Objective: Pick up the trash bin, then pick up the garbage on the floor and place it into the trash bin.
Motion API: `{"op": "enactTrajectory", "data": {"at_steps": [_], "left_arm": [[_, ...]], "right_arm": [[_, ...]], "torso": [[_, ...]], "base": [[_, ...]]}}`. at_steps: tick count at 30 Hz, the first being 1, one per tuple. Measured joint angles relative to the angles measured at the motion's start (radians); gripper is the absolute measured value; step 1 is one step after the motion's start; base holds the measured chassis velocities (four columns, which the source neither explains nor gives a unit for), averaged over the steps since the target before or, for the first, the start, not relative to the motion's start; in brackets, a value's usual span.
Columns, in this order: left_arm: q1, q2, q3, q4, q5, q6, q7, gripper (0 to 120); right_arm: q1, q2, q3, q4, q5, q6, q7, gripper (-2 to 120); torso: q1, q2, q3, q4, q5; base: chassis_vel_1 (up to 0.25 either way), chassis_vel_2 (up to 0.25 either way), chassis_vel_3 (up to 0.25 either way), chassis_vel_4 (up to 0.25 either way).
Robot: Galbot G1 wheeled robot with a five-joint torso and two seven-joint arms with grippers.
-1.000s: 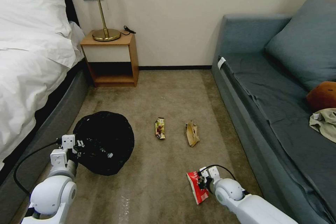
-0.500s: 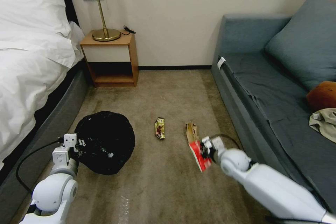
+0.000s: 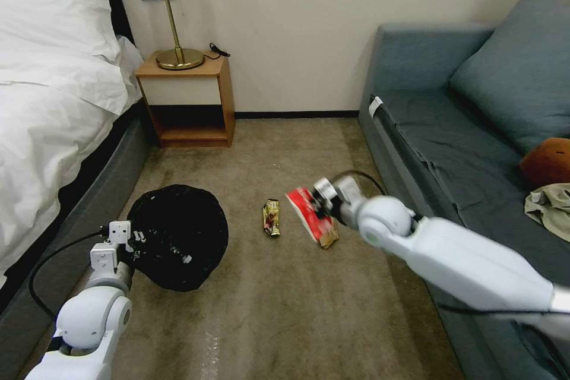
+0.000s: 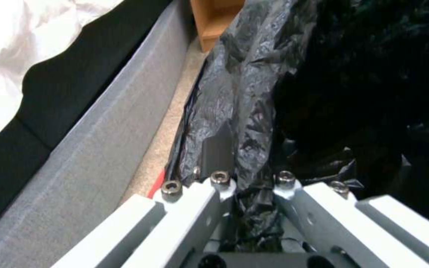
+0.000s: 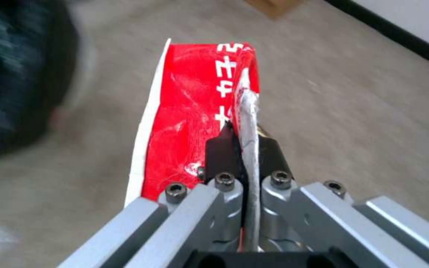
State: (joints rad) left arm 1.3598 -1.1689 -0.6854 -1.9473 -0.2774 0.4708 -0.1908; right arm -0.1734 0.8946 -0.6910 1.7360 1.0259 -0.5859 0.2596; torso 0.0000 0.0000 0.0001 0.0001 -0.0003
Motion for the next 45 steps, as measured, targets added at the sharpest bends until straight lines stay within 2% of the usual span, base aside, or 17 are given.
{"op": "enactTrajectory", "data": {"at_steps": [7, 9, 11, 12, 13, 15, 16, 21, 25, 27, 30, 32, 35, 37, 40, 42, 45], "left_arm": [[-0.007, 0.002, -0.004, 0.005, -0.003, 0.003, 0.002, 1], [-0.008, 0.000, -0.005, 0.003, -0.004, 0.007, 0.003, 1], [-0.008, -0.001, -0.005, 0.002, -0.004, 0.008, 0.003, 1], [-0.008, -0.001, -0.005, 0.001, -0.004, 0.008, 0.004, 1], [-0.008, -0.001, -0.005, 0.001, -0.004, 0.008, 0.004, 1], [-0.008, -0.002, -0.005, 0.000, -0.004, 0.008, 0.005, 1], [-0.008, -0.002, -0.005, 0.000, -0.004, 0.008, 0.005, 1], [-0.008, -0.003, -0.005, 0.001, -0.007, 0.008, 0.006, 1], [-0.008, -0.003, -0.005, 0.003, -0.012, 0.007, 0.008, 1], [-0.008, -0.003, -0.005, 0.004, -0.017, 0.006, 0.009, 1], [-0.008, -0.003, -0.005, 0.005, -0.023, 0.006, 0.011, 1], [-0.008, -0.002, -0.004, 0.006, -0.029, 0.006, 0.012, 1], [-0.008, -0.001, -0.004, 0.006, -0.032, 0.006, 0.012, 1], [-0.009, 0.002, -0.005, 0.007, -0.037, 0.006, 0.013, 1], [-0.010, 0.003, -0.006, 0.009, -0.038, 0.007, 0.013, 1], [-0.010, 0.004, -0.007, 0.012, -0.039, 0.007, 0.013, 1], [-0.010, 0.004, -0.007, 0.013, -0.040, 0.007, 0.013, 1]], "right_arm": [[0.066, 0.086, -0.071, 0.025, 0.089, 0.039, 0.013, 0], [0.092, 0.156, -0.107, 0.019, 0.143, 0.070, 0.029, 0], [0.099, 0.186, -0.118, 0.011, 0.154, 0.083, 0.031, 0], [0.109, 0.243, -0.135, -0.012, 0.163, 0.106, 0.034, 0], [0.109, 0.243, -0.135, -0.012, 0.163, 0.106, 0.034, 0], [0.113, 0.298, -0.149, -0.038, 0.167, 0.125, 0.037, 0], [0.113, 0.298, -0.149, -0.038, 0.167, 0.125, 0.037, 0], [0.109, 0.392, -0.186, -0.109, 0.166, 0.177, 0.049, 0], [0.091, 0.424, -0.207, -0.165, 0.135, 0.203, 0.064, 1], [0.074, 0.437, -0.212, -0.197, 0.122, 0.211, 0.082, 11], [0.063, 0.447, -0.213, -0.217, 0.110, 0.217, 0.088, 17], [0.051, 0.459, -0.213, -0.238, 0.092, 0.223, 0.095, 29], [0.048, 0.461, -0.213, -0.242, 0.090, 0.225, 0.099, 34], [0.044, 0.462, -0.211, -0.243, 0.089, 0.226, 0.105, 45], [0.042, 0.460, -0.209, -0.242, 0.088, 0.226, 0.108, 52], [0.038, 0.455, -0.198, -0.237, 0.088, 0.226, 0.112, 66], [0.037, 0.451, -0.188, -0.232, 0.090, 0.227, 0.117, 73]], "torso": [[0.000, 0.000, 0.000, 0.0000, 0.0001], [0.000, 0.000, 0.000, -0.0001, 0.0000], [0.000, 0.000, 0.000, -0.0001, -0.0001], [0.000, 0.000, 0.000, 0.0000, 0.0000], [0.000, 0.000, 0.000, 0.0000, 0.0000], [0.000, 0.000, 0.000, 0.0002, 0.0000], [0.000, 0.000, 0.000, 0.0002, 0.0000], [0.000, 0.000, 0.000, 0.0000, -0.0001], [0.000, 0.000, 0.000, -0.0001, 0.0000], [0.000, 0.000, 0.000, -0.0001, 0.0001], [0.000, 0.000, 0.000, -0.0002, 0.0001], [0.000, 0.000, 0.000, -0.0001, 0.0001], [0.000, 0.000, 0.000, 0.0000, 0.0002], [0.000, 0.000, 0.000, -0.0001, 0.0001], [0.000, 0.000, 0.000, -0.0002, 0.0002], [0.000, 0.000, 0.000, 0.0000, 0.0002], [0.000, 0.000, 0.000, 0.0000, 0.0002]], "base": [[0.000, 0.000, 0.000, 0.000], [0.000, 0.000, 0.000, 0.000], [0.000, 0.000, 0.000, 0.000], [0.000, 0.000, 0.000, 0.000], [0.000, 0.000, 0.000, 0.000], [0.000, 0.000, 0.000, 0.000], [0.000, 0.000, 0.000, 0.000], [0.000, 0.000, 0.000, 0.000], [0.000, 0.000, 0.000, 0.000], [0.000, 0.000, 0.000, 0.000], [0.000, 0.000, 0.000, 0.000], [0.000, 0.000, 0.000, 0.000], [0.000, 0.000, 0.000, 0.000], [0.000, 0.000, 0.000, 0.000], [0.000, 0.000, 0.000, 0.000], [0.000, 0.000, 0.000, 0.000], [0.000, 0.000, 0.000, 0.000]]}}
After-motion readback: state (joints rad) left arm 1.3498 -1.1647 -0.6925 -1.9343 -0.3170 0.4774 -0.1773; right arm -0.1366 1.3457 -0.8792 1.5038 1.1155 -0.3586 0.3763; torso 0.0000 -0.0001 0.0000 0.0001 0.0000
